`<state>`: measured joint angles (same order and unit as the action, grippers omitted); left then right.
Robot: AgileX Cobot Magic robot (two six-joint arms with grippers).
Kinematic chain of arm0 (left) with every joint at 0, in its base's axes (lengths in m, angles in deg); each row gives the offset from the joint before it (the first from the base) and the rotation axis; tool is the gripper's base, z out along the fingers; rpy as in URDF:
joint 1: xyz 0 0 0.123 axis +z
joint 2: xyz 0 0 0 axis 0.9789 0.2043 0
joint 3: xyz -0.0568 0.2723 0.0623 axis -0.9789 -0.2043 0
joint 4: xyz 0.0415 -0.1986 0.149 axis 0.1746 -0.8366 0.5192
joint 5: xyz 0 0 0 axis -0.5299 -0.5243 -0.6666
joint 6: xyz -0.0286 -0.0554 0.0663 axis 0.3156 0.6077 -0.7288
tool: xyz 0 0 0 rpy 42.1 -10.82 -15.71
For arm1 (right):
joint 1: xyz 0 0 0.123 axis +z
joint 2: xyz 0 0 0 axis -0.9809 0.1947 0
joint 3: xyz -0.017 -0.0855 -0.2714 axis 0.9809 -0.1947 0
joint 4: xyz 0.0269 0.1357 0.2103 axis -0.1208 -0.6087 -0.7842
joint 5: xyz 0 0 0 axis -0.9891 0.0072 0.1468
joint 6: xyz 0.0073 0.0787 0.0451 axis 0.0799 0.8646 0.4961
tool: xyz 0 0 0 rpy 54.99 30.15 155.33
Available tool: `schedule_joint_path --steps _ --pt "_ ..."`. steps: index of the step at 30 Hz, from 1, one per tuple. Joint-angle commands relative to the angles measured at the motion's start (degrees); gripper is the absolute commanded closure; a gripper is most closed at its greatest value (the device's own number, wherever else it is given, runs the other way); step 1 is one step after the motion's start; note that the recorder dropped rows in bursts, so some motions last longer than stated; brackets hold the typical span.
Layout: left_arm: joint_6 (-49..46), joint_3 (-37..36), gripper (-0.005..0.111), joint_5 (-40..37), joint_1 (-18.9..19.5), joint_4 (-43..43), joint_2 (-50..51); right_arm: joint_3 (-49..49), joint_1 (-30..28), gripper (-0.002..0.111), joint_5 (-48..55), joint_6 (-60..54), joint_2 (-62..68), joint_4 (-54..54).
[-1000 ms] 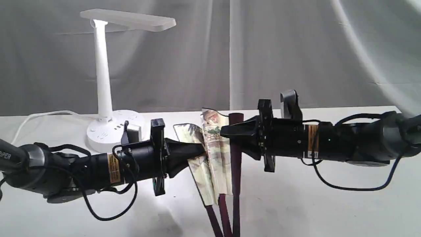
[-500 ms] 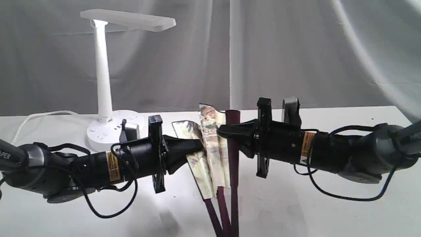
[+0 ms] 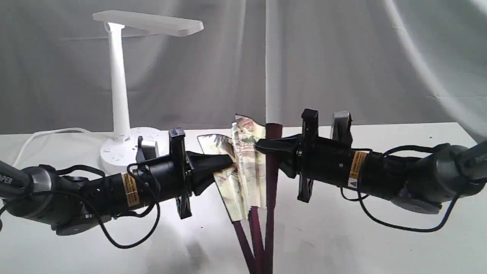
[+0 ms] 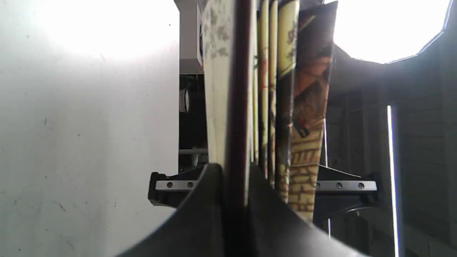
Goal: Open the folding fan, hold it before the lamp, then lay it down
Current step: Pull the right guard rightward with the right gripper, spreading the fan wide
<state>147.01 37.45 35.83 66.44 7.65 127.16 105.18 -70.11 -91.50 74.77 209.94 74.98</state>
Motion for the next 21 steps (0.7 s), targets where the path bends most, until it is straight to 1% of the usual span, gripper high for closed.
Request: schedule_joint_path --steps 1,11,21 --pt "0.5 0.0 0.107 0.4 -0.2 -1.5 -0.8 -0.2 -0.2 0.108 -0.8 -0.9 -0.4 -2.4" --pt "2.0 0.0 0.107 0.4 -0.2 -3.5 -0.8 -0.2 -0.5 0.108 -0.8 -0.8 -0.4 -5.5" --pt "1.6 0.0 0.107 0.4 -0.2 -10.7 -0.8 -0.2 -6.8 0.108 -0.8 -0.7 -0.4 -4.3"
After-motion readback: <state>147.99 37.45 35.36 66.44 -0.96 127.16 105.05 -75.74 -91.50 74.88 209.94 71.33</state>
